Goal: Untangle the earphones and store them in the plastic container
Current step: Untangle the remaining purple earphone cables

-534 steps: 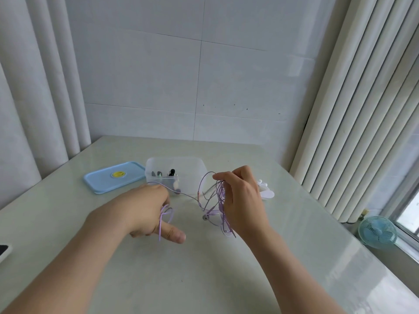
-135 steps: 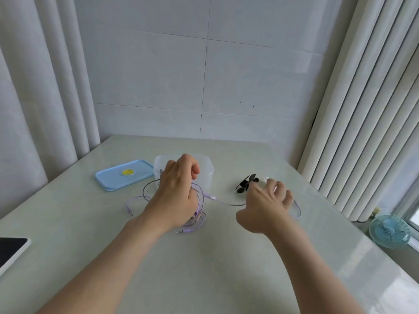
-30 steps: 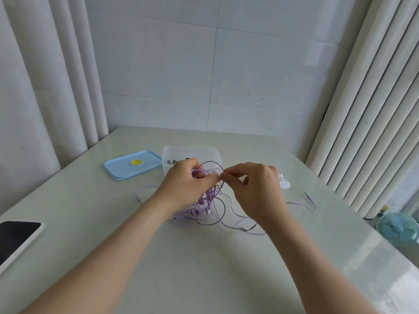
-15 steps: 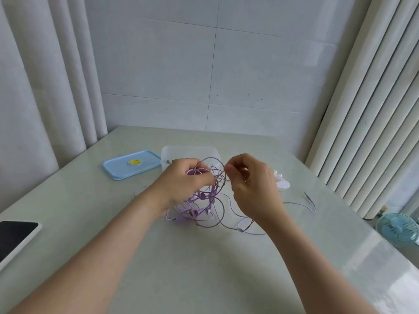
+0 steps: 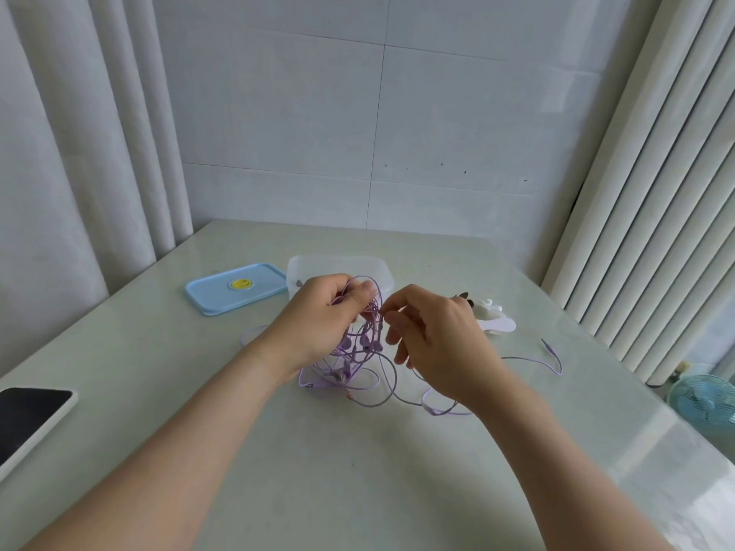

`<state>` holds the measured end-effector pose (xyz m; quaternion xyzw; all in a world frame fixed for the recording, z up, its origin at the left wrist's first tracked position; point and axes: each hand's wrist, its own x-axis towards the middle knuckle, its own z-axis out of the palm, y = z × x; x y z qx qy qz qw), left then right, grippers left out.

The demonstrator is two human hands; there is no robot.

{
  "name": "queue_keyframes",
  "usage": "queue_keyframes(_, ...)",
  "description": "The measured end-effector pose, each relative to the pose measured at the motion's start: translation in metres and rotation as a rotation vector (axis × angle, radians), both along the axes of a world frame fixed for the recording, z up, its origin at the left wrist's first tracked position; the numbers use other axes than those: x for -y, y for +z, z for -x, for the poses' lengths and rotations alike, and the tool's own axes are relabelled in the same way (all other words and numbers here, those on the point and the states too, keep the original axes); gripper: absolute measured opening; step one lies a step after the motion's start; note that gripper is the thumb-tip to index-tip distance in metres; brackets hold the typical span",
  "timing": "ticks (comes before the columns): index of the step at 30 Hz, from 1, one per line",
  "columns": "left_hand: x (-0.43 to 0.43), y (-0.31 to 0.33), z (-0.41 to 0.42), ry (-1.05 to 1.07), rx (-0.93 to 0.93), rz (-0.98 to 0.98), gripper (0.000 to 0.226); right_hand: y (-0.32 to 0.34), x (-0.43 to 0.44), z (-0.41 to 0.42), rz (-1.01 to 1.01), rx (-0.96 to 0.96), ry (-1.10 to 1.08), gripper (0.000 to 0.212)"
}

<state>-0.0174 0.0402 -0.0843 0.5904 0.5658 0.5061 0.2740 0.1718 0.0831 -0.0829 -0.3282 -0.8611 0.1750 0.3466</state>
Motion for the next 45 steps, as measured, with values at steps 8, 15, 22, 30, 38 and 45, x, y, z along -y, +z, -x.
queue_keyframes(8,0.003,-0.001,-0.001,-0.130,-0.133,0.068,0.050,0.005,-0.004,0.004,0.093,-0.135,-0.194,0.015)
queue_keyframes(15,0.004,-0.004,0.007,-0.091,-0.169,0.117,0.020,0.003,-0.012,0.000,0.170,-0.314,-0.215,0.020)
queue_keyframes(22,0.004,-0.004,0.006,-0.032,-0.175,0.158,0.026,0.002,-0.007,0.003,0.028,-0.331,-0.302,0.017)
queue_keyframes(30,0.002,-0.004,0.012,0.148,-0.251,0.134,0.013,0.017,0.001,0.001,0.603,-0.818,-0.093,0.020)
queue_keyframes(38,-0.002,-0.009,0.013,0.257,-0.388,0.089,0.023,0.004,-0.007,0.000,0.115,-0.332,-0.408,0.019)
queue_keyframes(45,-0.001,-0.006,0.010,0.158,-0.307,0.138,0.028,0.016,0.001,0.000,0.758,-0.837,0.073,0.015)
